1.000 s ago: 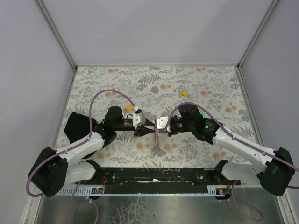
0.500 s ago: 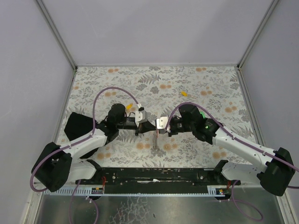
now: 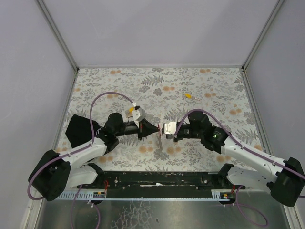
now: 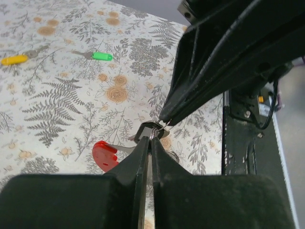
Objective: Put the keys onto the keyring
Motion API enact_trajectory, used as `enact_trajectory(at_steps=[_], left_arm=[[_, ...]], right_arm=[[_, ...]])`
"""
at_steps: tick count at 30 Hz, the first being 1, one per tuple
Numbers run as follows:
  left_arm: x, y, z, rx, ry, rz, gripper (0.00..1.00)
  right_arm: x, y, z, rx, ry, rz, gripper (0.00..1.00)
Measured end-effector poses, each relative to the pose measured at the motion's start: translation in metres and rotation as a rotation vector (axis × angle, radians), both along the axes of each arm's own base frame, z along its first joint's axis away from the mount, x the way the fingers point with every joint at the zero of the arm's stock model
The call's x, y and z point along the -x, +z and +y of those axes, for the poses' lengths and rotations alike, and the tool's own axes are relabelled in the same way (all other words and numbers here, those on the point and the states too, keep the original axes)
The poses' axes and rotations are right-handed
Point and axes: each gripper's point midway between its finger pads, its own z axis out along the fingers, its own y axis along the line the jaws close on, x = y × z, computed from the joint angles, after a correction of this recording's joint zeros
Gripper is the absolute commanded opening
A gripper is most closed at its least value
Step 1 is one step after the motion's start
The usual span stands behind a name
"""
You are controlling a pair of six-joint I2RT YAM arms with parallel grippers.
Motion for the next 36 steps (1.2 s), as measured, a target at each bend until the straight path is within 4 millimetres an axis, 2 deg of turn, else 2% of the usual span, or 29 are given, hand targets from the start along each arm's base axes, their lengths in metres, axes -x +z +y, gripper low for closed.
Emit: enact_trajectory(at_steps=[12,18,23,27,30,33,36], left_arm=[[-0.005,-0.016,0.009,0.143,0.243,0.202,0.0],[-0.008,-0.013,0.011,0.233,0.322,0.242,0.0],[-0.012,-0.004,0.013,0.284,0.347,0.23,0.18],[-0.012,0.015,0.018,0.313,0.353,0.144,0.28],[-0.009,0.024,0.023,0.296,0.348,0.052,0.33],[-0.008,0.02,0.027,0.236,0.33,-0.017,0.36],[-0.01,0.008,0.027,0.153,0.296,-0.044,0.39]], right_arm=[[-0.001,-0.023,0.013,-0.038,-0.024,0.024,0.0],[-0.005,-0.023,0.016,-0.053,-0.04,0.012,0.0],[-0.008,-0.021,0.016,-0.054,-0.05,-0.01,0.0],[-0.006,-0.029,0.01,-0.002,-0.05,-0.004,0.0],[-0.006,-0.022,0.009,0.021,-0.04,-0.015,0.0],[-0.008,-0.01,0.011,0.029,-0.029,-0.036,0.0],[-0.01,-0.004,0.012,0.039,-0.02,-0.046,0.0]])
